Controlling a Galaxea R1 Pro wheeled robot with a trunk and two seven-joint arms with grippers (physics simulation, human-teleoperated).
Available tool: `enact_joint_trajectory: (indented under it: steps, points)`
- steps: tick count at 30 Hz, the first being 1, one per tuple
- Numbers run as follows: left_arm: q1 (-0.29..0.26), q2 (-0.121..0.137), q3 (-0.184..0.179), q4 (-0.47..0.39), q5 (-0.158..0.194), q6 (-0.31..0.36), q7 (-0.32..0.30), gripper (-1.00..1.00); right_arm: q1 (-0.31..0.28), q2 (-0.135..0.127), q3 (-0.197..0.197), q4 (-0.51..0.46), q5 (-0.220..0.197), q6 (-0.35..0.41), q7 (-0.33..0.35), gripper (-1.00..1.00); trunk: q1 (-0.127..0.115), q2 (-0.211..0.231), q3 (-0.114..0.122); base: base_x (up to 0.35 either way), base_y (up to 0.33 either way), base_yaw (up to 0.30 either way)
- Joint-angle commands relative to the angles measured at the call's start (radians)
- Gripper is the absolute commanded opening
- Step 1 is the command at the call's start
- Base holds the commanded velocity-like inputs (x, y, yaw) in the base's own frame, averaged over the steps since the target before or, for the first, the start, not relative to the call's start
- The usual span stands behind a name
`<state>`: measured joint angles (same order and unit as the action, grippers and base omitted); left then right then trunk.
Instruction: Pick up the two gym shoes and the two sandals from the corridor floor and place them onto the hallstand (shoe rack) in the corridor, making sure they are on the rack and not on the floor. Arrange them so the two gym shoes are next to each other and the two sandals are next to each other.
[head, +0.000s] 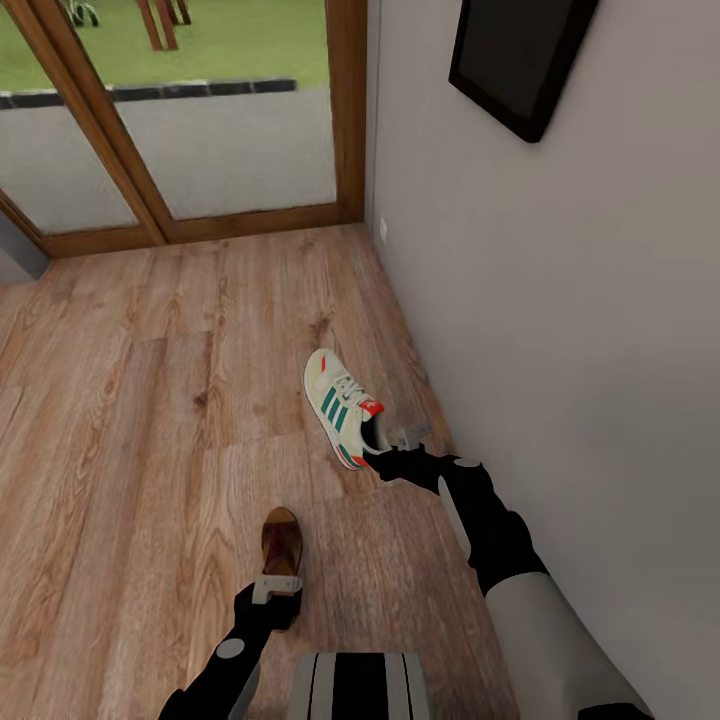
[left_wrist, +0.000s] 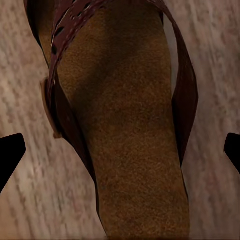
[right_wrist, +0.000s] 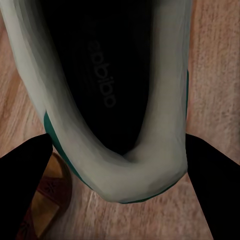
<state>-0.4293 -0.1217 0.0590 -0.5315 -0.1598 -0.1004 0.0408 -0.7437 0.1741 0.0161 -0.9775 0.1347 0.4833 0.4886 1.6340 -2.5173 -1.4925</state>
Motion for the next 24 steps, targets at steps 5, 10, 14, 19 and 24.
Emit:
enact_joint_trajectory:
  steps: [5,10,14,19,24]
  points:
    - [0.000,-0.001,0.006,0.001,-0.011,-0.004,0.001,1.00,0.000,0.000,-0.001,-0.002,0.009,0.003,0.007,-1.00,0.000,0.000,-0.007,0.000,0.000,0.000]
    - [0.000,-0.001,0.005,0.001,-0.010,-0.006,-0.001,1.00,0.000,0.000,-0.002,-0.003,0.010,0.003,0.007,-1.00,0.001,-0.001,-0.016,0.000,0.000,0.000]
    - [0.000,0.000,0.004,0.001,-0.011,-0.005,-0.001,1.00,0.000,0.000,-0.002,-0.004,0.010,0.003,0.007,-1.00,0.001,-0.001,-0.016,0.000,0.000,0.000]
    - [0.000,0.000,0.005,0.001,-0.011,-0.005,-0.001,1.00,0.000,0.000,-0.002,-0.004,0.010,0.003,0.007,-1.00,0.002,-0.001,-0.024,0.000,0.000,0.000]
    - [0.000,0.000,0.004,0.002,-0.011,-0.006,-0.001,1.00,0.000,0.000,-0.002,-0.004,0.010,0.003,0.007,-1.00,0.003,-0.002,-0.036,0.000,0.000,0.000]
